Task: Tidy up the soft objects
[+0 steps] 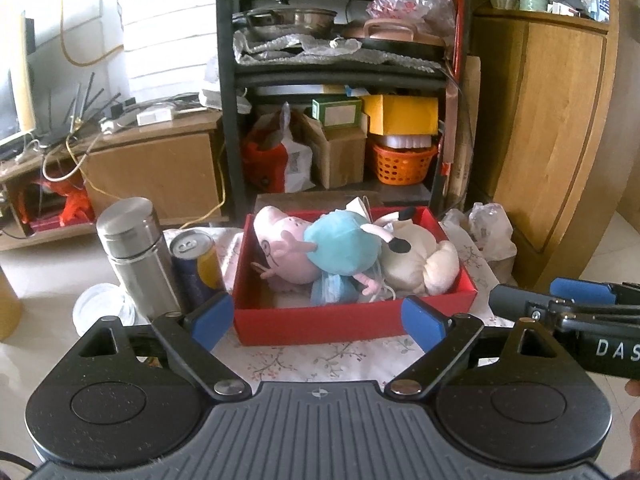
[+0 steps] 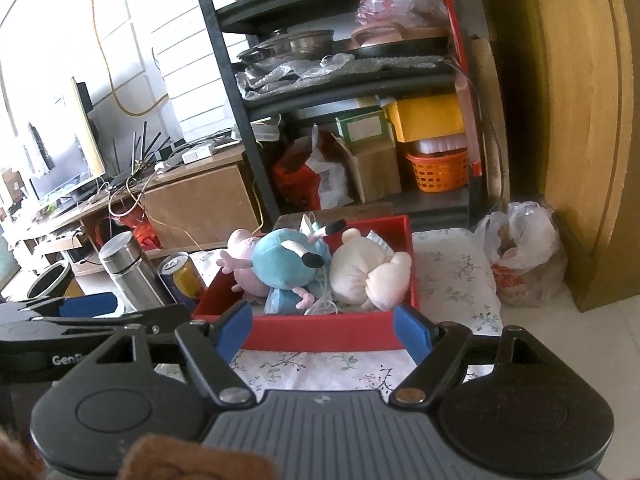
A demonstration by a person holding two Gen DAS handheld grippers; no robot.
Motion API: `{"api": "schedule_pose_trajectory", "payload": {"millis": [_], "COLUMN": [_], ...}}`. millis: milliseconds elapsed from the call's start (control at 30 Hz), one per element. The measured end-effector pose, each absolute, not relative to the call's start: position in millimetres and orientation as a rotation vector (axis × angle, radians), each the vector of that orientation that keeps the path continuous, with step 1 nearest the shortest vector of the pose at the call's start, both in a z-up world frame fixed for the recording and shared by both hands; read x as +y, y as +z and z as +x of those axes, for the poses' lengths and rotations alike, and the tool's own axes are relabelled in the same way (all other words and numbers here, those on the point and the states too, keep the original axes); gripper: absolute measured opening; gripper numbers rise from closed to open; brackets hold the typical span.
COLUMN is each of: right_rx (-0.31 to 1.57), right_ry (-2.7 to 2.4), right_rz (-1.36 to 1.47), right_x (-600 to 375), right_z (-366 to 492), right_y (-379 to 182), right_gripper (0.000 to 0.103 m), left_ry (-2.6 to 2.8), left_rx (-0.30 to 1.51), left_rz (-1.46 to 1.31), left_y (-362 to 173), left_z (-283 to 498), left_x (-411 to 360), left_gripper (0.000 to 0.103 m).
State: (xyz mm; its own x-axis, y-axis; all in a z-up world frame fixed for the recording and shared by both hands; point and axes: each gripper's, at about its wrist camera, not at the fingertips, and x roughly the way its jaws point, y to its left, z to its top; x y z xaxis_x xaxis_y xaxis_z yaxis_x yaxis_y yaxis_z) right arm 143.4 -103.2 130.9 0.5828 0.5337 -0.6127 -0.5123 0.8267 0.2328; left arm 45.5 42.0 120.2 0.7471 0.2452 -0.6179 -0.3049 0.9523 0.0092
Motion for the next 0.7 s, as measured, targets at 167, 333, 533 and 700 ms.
{"api": "schedule_pose_trajectory", "payload": {"millis": [167,333,533,700], "right_rx": [0.719,0.711,0.708,0.704], "right_ry": [0.619,0.619,0.621,0.622], "right_rz": [0.029,0.036,0.035,0.039], "right_x": [-101.9,-102.0,-101.0,-100.9], "right_z": [142.2,142.2,141.9,141.0], "right_y": [131.5,131.9,131.8,131.6], "right_gripper": [0.051,0.051,0.051,0.052], "left_ry": [0.305,0.307,0.300,0.302], "left_rx": [0.659,0.649,0.643,0.640], "left_rz": [-0.090,-0.085,-0.079,-0.074], "left_y": [119.9,120.6,120.6,121.5], "left_z": [44.7,42.9,42.1,42.0], "left_x": [42.4,42.6,40.3,39.6], "left_gripper": [0.088,0.088,0.088,0.089]}}
